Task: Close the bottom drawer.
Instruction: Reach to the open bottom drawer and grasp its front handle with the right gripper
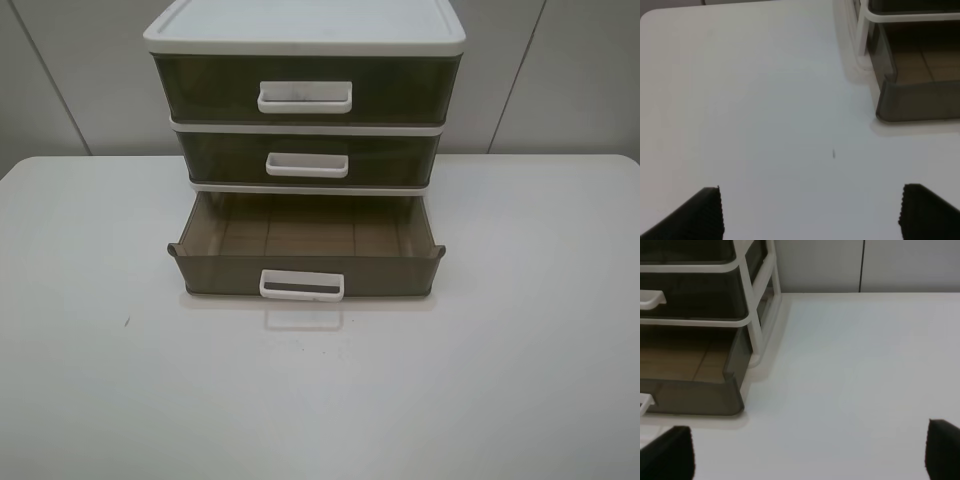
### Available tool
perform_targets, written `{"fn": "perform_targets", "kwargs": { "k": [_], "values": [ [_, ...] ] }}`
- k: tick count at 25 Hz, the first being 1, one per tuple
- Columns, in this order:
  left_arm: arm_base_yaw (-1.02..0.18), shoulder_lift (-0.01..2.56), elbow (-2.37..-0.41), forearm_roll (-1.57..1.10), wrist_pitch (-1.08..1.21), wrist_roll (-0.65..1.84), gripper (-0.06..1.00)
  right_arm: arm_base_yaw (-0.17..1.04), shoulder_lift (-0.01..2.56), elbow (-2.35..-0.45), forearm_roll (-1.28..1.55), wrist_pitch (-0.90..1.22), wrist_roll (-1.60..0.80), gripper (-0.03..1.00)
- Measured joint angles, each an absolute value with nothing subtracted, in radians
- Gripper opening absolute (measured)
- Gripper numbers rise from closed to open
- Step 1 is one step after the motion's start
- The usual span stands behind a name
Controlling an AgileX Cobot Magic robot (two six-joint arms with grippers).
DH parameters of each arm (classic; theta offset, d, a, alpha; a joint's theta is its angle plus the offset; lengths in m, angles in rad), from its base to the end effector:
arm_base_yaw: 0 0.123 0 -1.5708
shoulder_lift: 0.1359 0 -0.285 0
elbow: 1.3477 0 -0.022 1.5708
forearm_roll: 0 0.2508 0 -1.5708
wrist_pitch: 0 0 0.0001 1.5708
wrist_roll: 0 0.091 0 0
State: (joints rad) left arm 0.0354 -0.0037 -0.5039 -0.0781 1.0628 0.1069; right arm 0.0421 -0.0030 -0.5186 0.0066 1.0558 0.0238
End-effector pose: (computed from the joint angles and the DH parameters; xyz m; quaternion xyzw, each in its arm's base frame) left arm -0.0059 -0.0064 0.2784 0.0321 0.8505 -0.0017 0.5249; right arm -0.0073 0.0002 0.2828 -0.0079 0.8462 0.0208 0.5324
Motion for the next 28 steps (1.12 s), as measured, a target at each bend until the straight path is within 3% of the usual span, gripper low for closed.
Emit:
{"fn": "perform_targets", "kwargs": {
  "k": [28],
  "values": [
    [0.035,-0.004,-0.504,-0.078,1.063,0.107,0.72,0.042,-0.003,-0.519,0.007,1.056,0.024,0.8]
  ]
}}
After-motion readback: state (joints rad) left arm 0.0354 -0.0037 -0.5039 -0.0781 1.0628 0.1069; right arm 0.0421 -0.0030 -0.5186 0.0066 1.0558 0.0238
